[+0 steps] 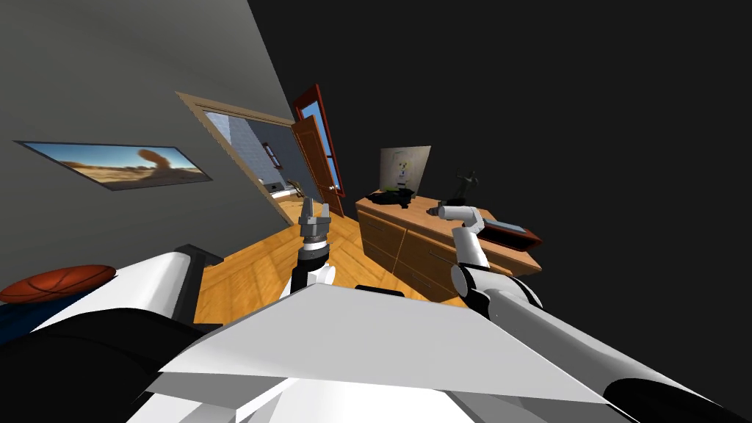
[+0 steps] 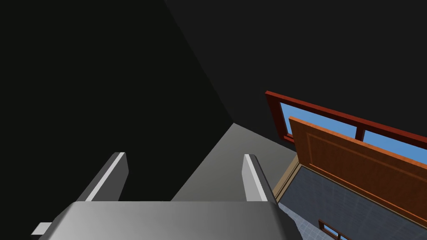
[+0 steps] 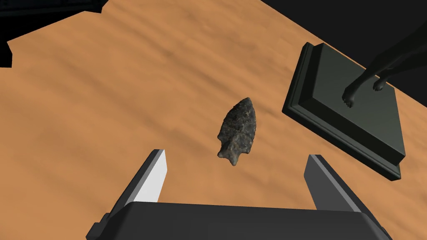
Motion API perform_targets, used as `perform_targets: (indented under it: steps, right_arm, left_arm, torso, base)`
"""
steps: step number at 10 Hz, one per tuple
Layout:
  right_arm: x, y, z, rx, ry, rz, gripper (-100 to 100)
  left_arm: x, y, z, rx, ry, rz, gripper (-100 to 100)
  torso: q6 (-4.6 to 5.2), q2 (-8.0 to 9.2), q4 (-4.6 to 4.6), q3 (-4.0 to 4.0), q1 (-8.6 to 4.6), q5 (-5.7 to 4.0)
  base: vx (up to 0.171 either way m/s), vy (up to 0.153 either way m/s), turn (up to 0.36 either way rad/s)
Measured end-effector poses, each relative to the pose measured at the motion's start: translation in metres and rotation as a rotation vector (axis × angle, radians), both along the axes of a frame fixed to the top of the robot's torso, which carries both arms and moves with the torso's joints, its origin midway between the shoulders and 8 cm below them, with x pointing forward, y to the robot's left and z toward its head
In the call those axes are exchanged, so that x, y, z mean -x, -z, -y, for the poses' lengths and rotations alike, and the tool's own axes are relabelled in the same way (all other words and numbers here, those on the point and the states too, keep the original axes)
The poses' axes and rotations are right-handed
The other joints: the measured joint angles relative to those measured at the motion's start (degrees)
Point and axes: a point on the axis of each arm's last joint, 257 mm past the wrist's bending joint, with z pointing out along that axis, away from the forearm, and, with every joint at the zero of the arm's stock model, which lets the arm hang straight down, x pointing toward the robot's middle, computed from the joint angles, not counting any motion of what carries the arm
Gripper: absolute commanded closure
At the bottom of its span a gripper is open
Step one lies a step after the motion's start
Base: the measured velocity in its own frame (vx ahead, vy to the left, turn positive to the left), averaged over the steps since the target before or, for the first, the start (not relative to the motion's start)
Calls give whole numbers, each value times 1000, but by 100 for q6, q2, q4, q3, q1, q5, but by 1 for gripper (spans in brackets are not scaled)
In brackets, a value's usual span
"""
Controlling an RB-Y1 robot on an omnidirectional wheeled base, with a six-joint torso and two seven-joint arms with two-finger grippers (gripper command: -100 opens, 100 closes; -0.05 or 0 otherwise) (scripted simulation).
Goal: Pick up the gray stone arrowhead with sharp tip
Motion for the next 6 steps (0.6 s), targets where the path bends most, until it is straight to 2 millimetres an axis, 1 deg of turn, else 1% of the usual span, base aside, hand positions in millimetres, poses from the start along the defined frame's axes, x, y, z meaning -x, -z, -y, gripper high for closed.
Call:
perform_targets:
  steps: [1, 2, 6]
  right_arm:
    - [1, 2, 4, -20, 18, -23, -100]
    - [1, 4, 13, -47, 45, -46, -100]
    - [9, 14, 28, -134, 134, -137, -100]
  left_arm:
    - [0, 0, 0, 0, 0, 0, 0]
    - [0, 0, 0, 0, 0, 0, 0]
    - [0, 0, 0, 0, 0, 0, 0]
  torso:
    - [3, 0, -1, -1, -2, -1]
    - [1, -6, -1, -4, -6, -1]
    - [2, -6, -2, -4, -6, -2]
  base:
    - [41, -32, 123]
    - [39, -28, 55]
    - [37, -30, 82]
